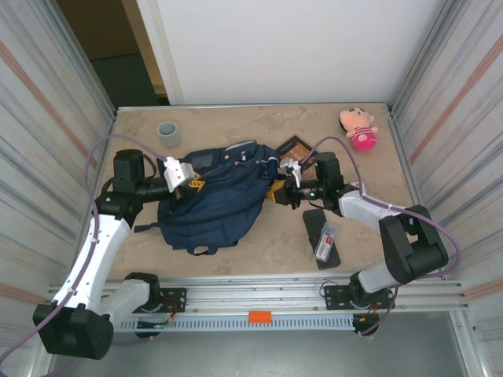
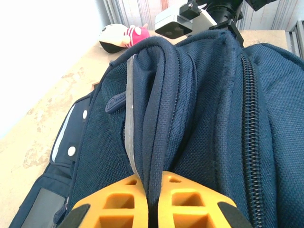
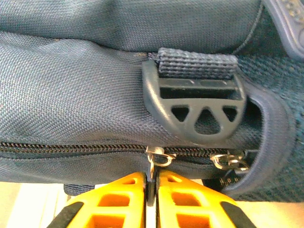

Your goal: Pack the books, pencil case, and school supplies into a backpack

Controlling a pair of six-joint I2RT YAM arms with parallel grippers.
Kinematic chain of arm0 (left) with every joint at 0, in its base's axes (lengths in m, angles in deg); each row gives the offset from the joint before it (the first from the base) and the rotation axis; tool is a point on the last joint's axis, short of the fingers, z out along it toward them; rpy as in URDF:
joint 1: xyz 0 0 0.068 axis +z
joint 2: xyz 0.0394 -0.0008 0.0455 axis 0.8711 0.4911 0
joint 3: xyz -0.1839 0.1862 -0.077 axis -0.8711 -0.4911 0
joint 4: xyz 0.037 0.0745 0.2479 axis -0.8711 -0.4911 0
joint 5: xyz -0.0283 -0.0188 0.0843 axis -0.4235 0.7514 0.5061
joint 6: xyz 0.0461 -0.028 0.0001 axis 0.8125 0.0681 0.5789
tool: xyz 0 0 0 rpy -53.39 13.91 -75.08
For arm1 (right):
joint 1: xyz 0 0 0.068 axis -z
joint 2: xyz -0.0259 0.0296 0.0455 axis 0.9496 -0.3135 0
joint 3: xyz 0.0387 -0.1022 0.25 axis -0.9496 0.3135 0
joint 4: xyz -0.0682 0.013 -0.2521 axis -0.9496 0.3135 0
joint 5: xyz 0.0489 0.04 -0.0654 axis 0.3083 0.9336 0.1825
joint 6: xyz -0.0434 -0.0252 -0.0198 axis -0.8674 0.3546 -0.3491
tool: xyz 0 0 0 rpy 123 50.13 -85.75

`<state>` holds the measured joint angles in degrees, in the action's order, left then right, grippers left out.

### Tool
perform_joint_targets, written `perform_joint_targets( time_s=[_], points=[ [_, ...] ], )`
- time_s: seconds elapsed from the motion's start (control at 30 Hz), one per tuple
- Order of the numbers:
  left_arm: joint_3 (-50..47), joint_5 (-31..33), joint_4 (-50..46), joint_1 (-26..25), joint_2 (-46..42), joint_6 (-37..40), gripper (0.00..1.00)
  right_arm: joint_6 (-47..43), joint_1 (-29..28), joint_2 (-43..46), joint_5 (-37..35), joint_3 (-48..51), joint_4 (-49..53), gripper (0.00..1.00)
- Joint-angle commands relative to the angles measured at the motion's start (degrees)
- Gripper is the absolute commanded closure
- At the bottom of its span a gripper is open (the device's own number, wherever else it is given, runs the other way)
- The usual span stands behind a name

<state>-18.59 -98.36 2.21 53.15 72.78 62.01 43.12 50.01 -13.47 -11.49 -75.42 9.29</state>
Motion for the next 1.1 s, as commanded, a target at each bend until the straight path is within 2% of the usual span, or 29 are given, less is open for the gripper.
perform_joint_targets(
  time_s=[0.0,0.2,0.4,0.53,0.6,0.7,0.77,0.87,0.97,1.07],
  points=[
    [-0.08,1.63,7.46,0.15,-1.19,-1.59,1.0,1.6,0.25,2.78,1.15,-0.17,-0.54,0.98],
    [-1.6,13.18,8.28,-3.36,-1.7,-0.45,1.0,2.92,-0.32,6.71,-0.47,0.2,1.26,1.0],
    [-2.24,22.4,10.47,-6.87,-0.83,-2.07,1.0,3.22,-4.02,8.41,-2.24,-1.89,6.97,1.0],
    [-1.85,30.85,12.91,-8.62,0.05,-6.64,1.0,3.36,-6.81,10.55,-5.11,-2.47,11.83,1.0],
    [-1.89,32.3,14.01,-8.9,0.32,-9.17,1.0,4.46,-7.79,11.65,-8.89,-2.73,14.27,1.0],
    [-2.56,37.19,15.19,-10.51,0.72,-9.85,1.0,9.54,-7.62,11.01,-13.67,-5.82,20.82,1.0],
    [-3.48,39.43,16.36,-11.4,1.24,-10.08,1.0,13.25,-7.46,9.72,-12.99,-8.73,24.46,1.0],
    [-3.56,41.6,16.58,-13.0,3.12,-11.96,1.0,18.34,-8.95,8.53,-11.88,-10.52,24.82,1.0],
    [-3.59,47.53,18.46,-17.42,5.15,-12.98,1.0,21.55,-11.0,7.56,-11.46,-12.78,27.65,1.0],
    [-4.34,56.25,23.09,-21.37,7.27,-15.38,1.0,25.33,-12.21,6.58,-12.38,-16.05,33.99,1.0]
  ],
)
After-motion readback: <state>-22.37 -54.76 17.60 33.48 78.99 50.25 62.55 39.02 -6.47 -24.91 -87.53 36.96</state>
